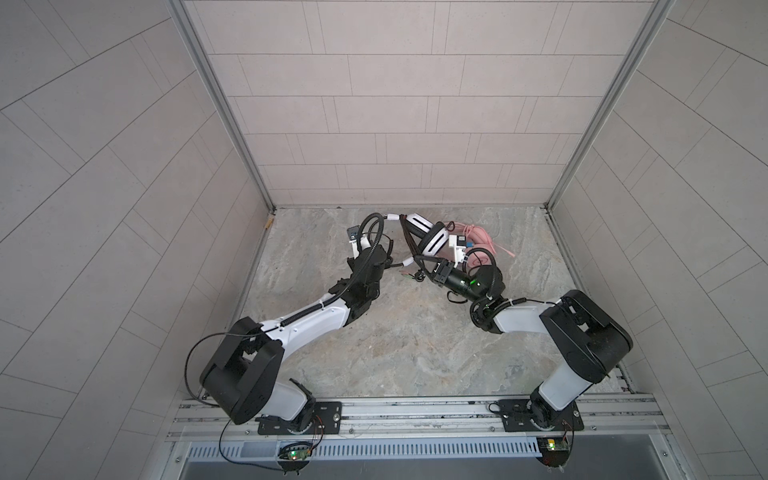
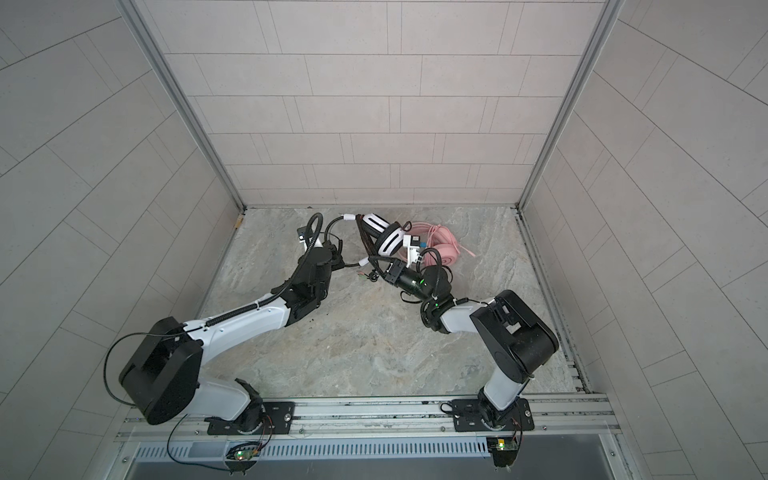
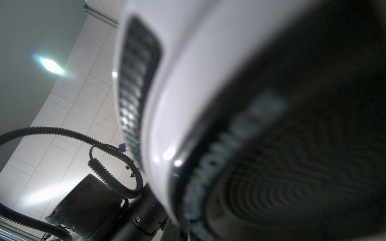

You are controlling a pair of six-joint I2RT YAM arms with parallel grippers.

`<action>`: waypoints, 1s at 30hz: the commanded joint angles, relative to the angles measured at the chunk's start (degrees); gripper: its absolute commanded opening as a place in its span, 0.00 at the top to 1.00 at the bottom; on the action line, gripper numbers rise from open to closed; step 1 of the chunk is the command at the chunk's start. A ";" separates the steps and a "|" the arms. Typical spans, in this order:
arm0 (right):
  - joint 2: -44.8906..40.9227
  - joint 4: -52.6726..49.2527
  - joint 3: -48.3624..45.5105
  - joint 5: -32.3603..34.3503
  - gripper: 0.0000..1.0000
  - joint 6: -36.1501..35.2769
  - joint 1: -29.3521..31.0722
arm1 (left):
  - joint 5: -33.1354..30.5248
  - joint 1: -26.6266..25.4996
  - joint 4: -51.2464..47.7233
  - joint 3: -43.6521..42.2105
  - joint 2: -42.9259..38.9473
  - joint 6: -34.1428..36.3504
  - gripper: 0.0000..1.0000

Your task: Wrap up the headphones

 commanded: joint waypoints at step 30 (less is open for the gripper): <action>-1.72 5.98 10.11 2.89 0.92 15.91 -5.12 | 6.87 -5.38 6.35 -7.08 0.18 -3.84 1.00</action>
